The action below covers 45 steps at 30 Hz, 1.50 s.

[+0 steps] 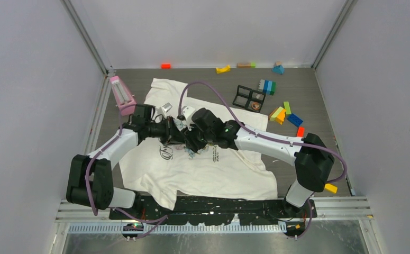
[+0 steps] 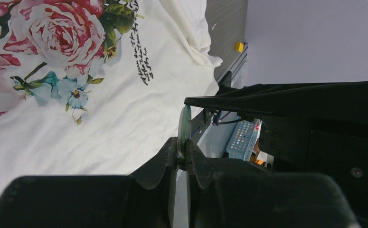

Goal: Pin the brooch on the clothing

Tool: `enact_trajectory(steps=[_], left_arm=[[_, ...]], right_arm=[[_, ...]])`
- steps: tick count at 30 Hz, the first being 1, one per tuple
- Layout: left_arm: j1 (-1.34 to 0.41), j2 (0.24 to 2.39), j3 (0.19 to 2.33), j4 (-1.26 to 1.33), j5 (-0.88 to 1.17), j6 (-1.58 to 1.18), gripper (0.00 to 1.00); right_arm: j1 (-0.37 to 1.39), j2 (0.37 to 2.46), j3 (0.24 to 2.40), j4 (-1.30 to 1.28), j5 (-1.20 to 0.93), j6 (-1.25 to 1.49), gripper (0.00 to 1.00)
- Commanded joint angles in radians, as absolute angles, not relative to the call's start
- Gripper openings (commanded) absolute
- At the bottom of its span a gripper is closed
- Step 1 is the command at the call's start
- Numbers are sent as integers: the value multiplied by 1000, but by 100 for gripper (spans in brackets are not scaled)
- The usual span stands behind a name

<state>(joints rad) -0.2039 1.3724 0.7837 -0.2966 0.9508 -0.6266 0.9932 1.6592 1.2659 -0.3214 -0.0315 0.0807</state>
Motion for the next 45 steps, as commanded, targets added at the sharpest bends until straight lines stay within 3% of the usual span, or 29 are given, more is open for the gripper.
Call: enact_trajectory(steps=[1,3,6,9,13,20,29,45], left_arm=[[-213,1369,776,-183,1025,-687,8],[-213,1363,760,-147,1041,-716,1],[-213,1344,742,-133,1029,-748,0],[-213,1302,717,-130,957,-788,0],[-213,1238,672,-107,818,-859,0],[-213,1191,595,-7,754,-1004,0],[-213,1151,570,-10,744,-1036,0],[-213,1117,575,-39,754,-1046,0]], right_arm=[[1002,1599,1302,-294,-32,68,30],[1002,1598,1299,-295,-28,67,31],[1003,1592,1297,-301,-15,67,38],[1004,1580,1297,-312,41,70,61],[1020,1549,1283,-318,128,60,70],[1094,1567,1288,-349,305,18,69],[1167,1617,1290,-310,315,-13,66],[1228,1720,1269,-160,544,-195,53]])
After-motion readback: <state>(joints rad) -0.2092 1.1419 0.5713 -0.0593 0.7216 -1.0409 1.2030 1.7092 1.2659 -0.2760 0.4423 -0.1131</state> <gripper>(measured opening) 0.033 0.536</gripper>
